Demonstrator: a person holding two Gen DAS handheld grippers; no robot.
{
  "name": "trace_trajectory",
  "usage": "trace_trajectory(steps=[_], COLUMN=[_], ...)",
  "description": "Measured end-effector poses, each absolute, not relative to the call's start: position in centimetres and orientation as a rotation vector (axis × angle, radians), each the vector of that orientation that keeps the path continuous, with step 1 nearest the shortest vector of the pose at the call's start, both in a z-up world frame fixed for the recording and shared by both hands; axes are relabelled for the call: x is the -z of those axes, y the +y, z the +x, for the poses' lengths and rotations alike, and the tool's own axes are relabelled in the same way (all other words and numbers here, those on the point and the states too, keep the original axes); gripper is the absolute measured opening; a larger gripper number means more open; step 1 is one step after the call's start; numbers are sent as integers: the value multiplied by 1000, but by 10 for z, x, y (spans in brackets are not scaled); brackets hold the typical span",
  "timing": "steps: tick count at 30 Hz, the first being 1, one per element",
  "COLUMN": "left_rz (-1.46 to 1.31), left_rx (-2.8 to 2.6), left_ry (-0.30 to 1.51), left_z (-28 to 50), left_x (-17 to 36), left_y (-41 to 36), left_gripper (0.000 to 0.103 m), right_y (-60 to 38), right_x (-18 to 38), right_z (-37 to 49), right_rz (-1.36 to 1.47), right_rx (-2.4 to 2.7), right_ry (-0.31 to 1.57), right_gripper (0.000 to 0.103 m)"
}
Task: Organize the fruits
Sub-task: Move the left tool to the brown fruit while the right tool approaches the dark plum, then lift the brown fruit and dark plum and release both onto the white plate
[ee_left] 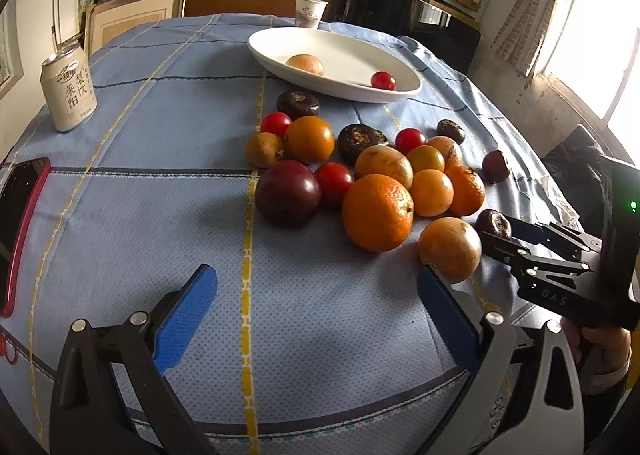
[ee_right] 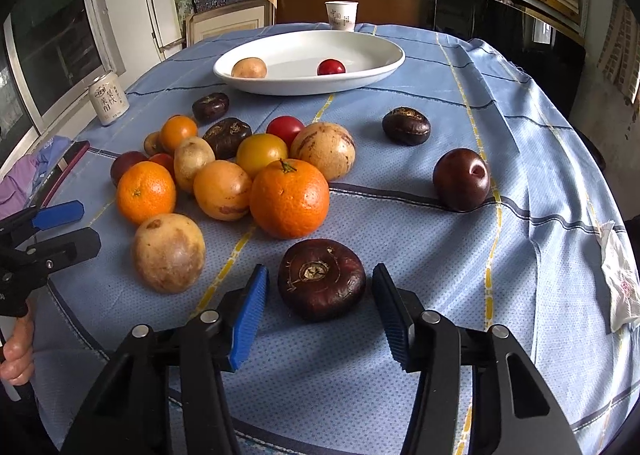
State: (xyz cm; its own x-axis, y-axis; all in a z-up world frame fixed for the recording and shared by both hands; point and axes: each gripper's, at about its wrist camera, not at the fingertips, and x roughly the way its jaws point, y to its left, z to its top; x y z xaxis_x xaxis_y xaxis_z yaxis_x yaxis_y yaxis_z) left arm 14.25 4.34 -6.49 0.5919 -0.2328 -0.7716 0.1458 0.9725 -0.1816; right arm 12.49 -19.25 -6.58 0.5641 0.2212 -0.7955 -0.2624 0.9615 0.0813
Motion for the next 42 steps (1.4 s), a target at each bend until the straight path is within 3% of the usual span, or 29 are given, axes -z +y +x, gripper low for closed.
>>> trace_trajectory(steps=[3,11,12,13,15,30,34,42], left_rz=[-90,5,18,36,55,66,27,76], left_rx=[185,349,355,362,385,417,424,377], left_ry=[879,825,834,843,871,988,1059,1036], left_z=[138,122,123,125,129,165,175,171], left_x=[61,48,48,49,52,62,72,73], left_y=[42,-6,-13,-20,-32,-62,-57,-63], left_gripper=[98,98,92,79,72,67,54,46], right_y=[-197,-218,-216,-215,-213,-220,-216,-215], right_x=[66,66,66,66,66,67,67,67], right_z=[124,125,124,124,122,120,120,119], right_rz=[-22,138,135,130,124,161,142,133], right_rx=[-288,-361,-361,-361,-366,-380,-391,-388], right_ry=[926,915,915,914,912,904,906,907], right_gripper=[43,42,42,42,42,42,42,42])
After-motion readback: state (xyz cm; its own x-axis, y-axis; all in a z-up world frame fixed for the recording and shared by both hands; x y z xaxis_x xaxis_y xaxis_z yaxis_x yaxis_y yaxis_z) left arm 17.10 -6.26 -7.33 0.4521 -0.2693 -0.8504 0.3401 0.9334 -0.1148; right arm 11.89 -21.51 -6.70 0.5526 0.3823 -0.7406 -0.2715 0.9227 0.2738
